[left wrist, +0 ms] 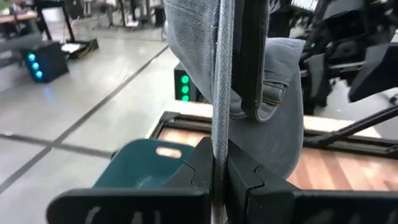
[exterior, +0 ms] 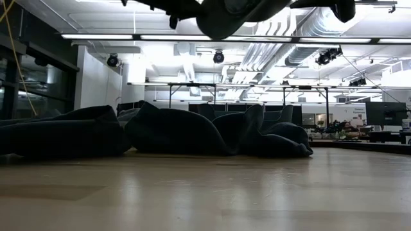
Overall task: Pick & Place hat
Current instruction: Put the gray cap into the yellow bin
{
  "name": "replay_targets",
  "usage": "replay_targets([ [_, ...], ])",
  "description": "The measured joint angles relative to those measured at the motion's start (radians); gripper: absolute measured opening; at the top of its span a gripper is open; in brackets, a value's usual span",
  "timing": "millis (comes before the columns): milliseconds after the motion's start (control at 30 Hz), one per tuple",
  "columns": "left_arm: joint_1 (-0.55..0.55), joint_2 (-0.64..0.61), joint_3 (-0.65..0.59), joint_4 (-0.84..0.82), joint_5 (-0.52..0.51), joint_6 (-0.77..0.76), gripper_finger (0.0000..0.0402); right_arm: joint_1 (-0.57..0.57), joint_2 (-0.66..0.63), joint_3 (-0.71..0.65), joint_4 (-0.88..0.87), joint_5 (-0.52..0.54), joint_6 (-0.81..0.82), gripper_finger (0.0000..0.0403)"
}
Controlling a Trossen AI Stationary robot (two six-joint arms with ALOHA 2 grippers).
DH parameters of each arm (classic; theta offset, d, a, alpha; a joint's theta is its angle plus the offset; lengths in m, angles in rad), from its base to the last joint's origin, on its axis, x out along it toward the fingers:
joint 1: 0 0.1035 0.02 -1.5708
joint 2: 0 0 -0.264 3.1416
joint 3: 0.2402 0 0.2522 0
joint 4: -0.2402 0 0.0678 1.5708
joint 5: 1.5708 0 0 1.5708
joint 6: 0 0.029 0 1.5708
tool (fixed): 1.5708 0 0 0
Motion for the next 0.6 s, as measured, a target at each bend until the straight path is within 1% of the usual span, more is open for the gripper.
replay_targets([
  [100,-0.001,0.0,0.0,0.01,0.005,0.009,0.0006,-0.034,0.012,0.0,0.051,0.027,-0.05,0.0221],
  [167,-0.003,0.0,0.0,0.012,0.022,0.014,0.0006,-0.068,0.024,0.0,0.09,0.024,-0.087,0.0245],
  [233,-0.003,0.0,0.0,0.012,0.029,0.016,0.0006,-0.105,0.041,0.0,0.153,-0.003,-0.132,0.0265],
  [300,-0.003,0.0,0.0,0.017,0.029,0.016,0.0006,-0.141,0.062,0.0,0.229,-0.067,-0.188,0.0279],
  [367,-0.003,0.0,0.0,0.025,0.03,0.016,0.0006,-0.171,0.088,0.0,0.303,-0.124,-0.23,0.0287],
  [433,-0.003,0.0,0.0,0.037,0.038,0.016,0.0006,-0.192,0.115,0.0,0.36,-0.153,-0.252,0.029],
  [600,-0.003,0.0,0.0,0.048,0.04,0.016,0.0006,-0.239,0.158,0.0,0.438,-0.156,-0.258,0.0291],
])
